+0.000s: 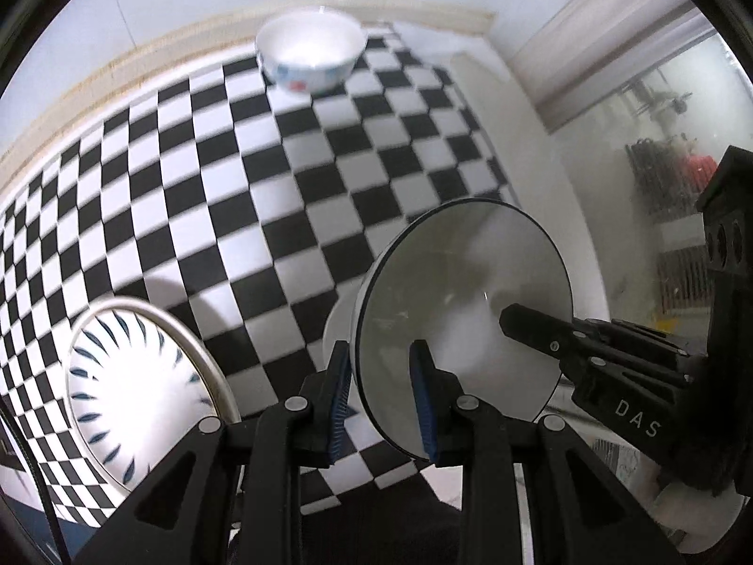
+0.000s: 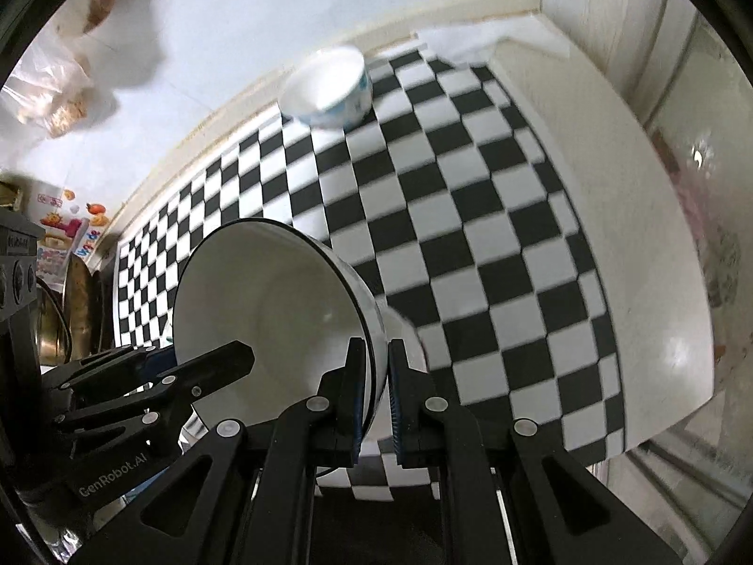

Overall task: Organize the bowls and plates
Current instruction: 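Lower the plain white bowl into the red-flower bowl and open the left tool, then grasp the blue-dot bowl rim with the left tool and lift it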

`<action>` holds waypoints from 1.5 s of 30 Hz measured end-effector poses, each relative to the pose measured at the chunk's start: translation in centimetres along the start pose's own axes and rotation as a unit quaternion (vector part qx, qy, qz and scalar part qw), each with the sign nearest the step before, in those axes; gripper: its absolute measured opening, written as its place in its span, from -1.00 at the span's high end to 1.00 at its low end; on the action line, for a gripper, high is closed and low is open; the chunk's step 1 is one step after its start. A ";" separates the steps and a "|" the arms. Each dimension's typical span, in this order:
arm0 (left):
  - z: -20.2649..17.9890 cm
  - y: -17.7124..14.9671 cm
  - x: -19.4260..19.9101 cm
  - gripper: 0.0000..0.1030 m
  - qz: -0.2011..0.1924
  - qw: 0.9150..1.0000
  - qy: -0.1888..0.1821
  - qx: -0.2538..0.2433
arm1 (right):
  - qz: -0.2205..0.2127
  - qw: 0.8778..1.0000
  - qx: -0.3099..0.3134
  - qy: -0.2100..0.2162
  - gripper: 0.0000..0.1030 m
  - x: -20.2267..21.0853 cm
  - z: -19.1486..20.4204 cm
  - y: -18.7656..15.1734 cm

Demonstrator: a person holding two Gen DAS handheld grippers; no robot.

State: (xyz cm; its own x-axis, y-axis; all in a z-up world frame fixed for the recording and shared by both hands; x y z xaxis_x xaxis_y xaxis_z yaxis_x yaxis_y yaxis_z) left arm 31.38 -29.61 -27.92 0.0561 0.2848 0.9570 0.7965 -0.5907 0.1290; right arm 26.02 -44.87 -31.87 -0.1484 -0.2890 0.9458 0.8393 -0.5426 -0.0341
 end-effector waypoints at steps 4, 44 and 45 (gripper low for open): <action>0.4 -1.0 -2.0 0.56 0.024 1.000 -0.005 0.009 | 0.022 1.000 -0.007 -0.010 0.80 -2.6 -0.8 -0.9; 2.0 0.0 -0.8 0.55 0.008 1.000 0.016 0.025 | 0.056 0.998 -0.008 -0.011 0.70 -3.5 -2.6 -1.1; 2.3 0.4 -0.2 0.54 0.000 0.999 0.018 0.030 | 0.051 0.999 -0.007 -0.009 0.70 -3.0 -2.5 -0.7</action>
State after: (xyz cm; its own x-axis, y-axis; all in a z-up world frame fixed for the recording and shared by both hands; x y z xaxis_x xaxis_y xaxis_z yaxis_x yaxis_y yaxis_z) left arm 33.11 -28.15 -28.63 0.0361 0.2574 0.9656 0.8309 -0.5447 0.1141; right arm 24.57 -45.57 -35.46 -0.0536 -0.3291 0.9428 0.8425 -0.5217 -0.1342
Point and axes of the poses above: each gripper's, at about its wrist camera, not at the fingertips, and x roughly against the way its jaws point, z to its left, y to its top, the point moved 4 cm from there along -x, roughly the way its jaws point, and after that the axes turned 15 degrees about -x, right-handed, at the moved point
